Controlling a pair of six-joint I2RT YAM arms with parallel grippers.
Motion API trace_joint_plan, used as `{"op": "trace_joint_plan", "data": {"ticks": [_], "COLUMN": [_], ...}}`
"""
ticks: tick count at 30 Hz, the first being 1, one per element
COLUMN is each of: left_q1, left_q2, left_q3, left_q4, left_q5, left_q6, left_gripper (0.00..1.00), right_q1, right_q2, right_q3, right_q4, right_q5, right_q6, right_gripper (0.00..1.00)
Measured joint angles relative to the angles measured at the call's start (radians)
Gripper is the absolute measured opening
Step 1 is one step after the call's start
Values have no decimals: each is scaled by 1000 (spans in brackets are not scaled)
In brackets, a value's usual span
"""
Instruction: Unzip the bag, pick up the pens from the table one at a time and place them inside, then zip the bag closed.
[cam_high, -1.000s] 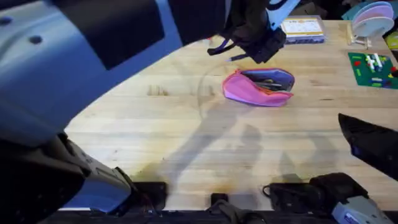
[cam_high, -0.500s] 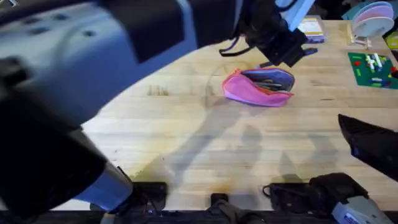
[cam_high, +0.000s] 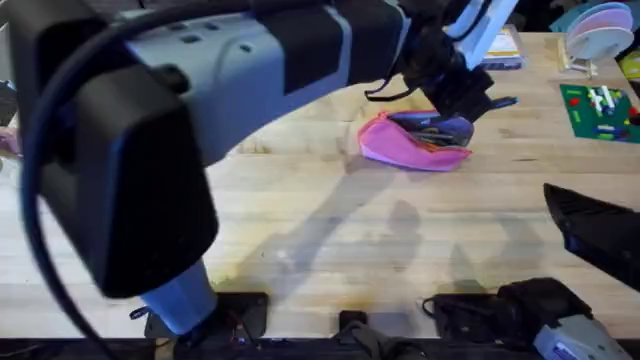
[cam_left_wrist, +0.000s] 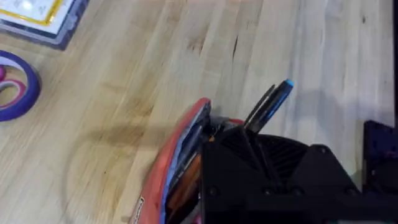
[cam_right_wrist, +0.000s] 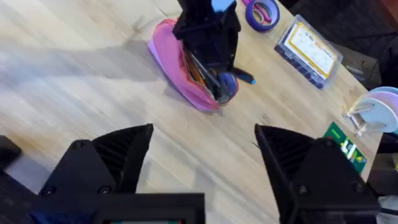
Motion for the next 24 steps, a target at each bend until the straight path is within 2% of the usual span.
{"op": "trace_joint_plan", "data": {"ticks": [8,14,19,24], "left_q1": [0,0,2,13], "left_q2": [95,125,125,125], "left_q3": [0,-1,-1,-1], "left_q4": [-3,-66,-142,-152], "left_q5": [-11,-102,-166,-231], "left_q6": [90,129,189,207], "left_gripper": [44,43,43,43], "right_q1": [0,0,0,0], "right_q2": [0,0,0,0], "right_q3": [0,0,0,0], "right_q4": [0,0,0,0], "right_q5": [0,0,0,0], "right_q6": [0,0,0,0], "right_gripper": [998,998,998,997]}}
